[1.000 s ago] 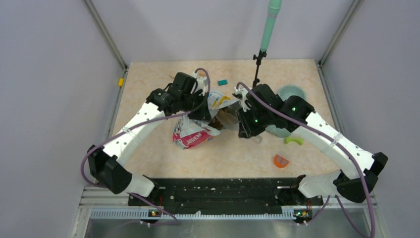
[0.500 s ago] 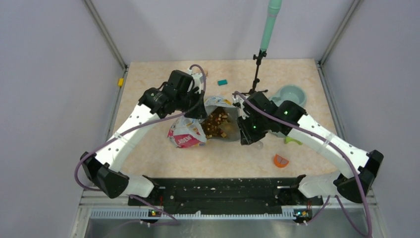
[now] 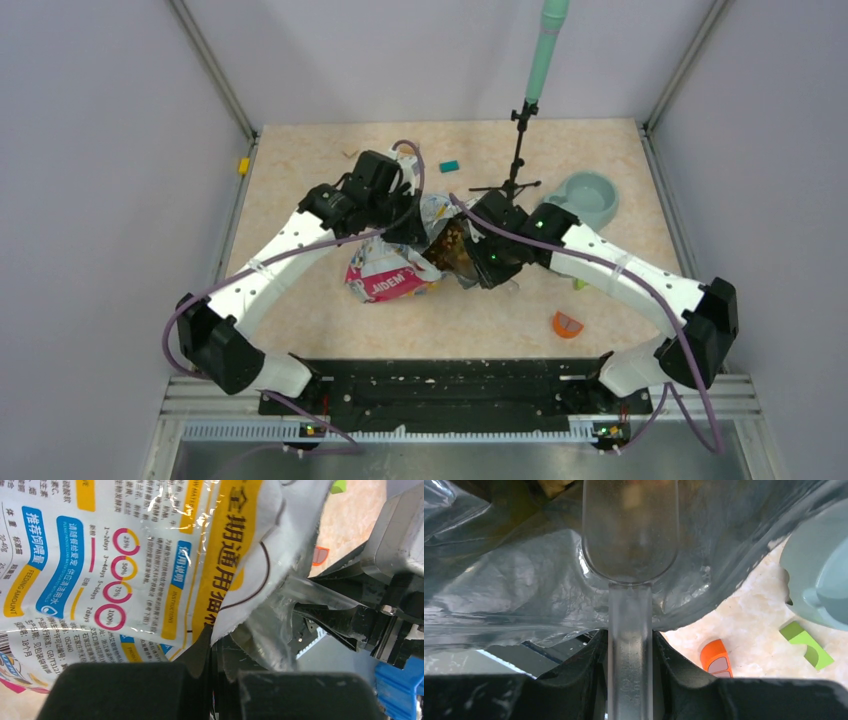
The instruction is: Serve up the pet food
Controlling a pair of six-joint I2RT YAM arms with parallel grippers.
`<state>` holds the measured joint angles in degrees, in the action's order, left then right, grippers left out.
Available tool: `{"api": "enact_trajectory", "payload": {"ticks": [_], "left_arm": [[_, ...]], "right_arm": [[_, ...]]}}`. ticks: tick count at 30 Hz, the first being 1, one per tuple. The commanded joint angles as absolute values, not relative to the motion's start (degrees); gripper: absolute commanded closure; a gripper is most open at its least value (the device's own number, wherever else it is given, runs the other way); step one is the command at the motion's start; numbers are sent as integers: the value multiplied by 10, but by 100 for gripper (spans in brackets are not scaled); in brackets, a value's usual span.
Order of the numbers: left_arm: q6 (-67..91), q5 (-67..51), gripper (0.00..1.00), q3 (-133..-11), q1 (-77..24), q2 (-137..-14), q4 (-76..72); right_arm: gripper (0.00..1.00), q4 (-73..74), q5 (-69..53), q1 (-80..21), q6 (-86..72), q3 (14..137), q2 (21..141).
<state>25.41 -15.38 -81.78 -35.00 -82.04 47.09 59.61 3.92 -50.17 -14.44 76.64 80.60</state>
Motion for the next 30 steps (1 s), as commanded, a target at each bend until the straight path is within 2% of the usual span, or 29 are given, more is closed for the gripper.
{"api": "enact_trajectory", "payload": {"ticks": [1, 9, 13, 16, 18, 21, 24, 27, 30], "left_arm": [[235, -131, 100, -741, -308, -803, 410], [202, -137, 100, -695, -215, -759, 413], [167, -141, 100, -731, -191, -749, 441], [173, -206, 100, -770, -195, -757, 467], [205, -248, 100, -785, -226, -766, 471], [264, -242, 100, -779, -322, -775, 452], [356, -290, 100, -730, -377, -775, 354], [375, -292, 100, -735, -396, -777, 323], [318, -225, 100, -806, -391, -787, 388]], "right_arm": [[100, 494, 28, -506, -114, 744, 843], [100, 373, 15, -507, -148, 725, 889], [100, 373, 18, -521, -155, 773, 920], [100, 362, 29, -531, -162, 766, 906], [100, 351, 37, -532, -172, 738, 883], [100, 348, 55, -531, -185, 688, 835], [100, 353, 77, -531, -202, 639, 781], [100, 342, 90, -531, -214, 598, 730], [100, 328, 89, -531, -216, 577, 706]]}}
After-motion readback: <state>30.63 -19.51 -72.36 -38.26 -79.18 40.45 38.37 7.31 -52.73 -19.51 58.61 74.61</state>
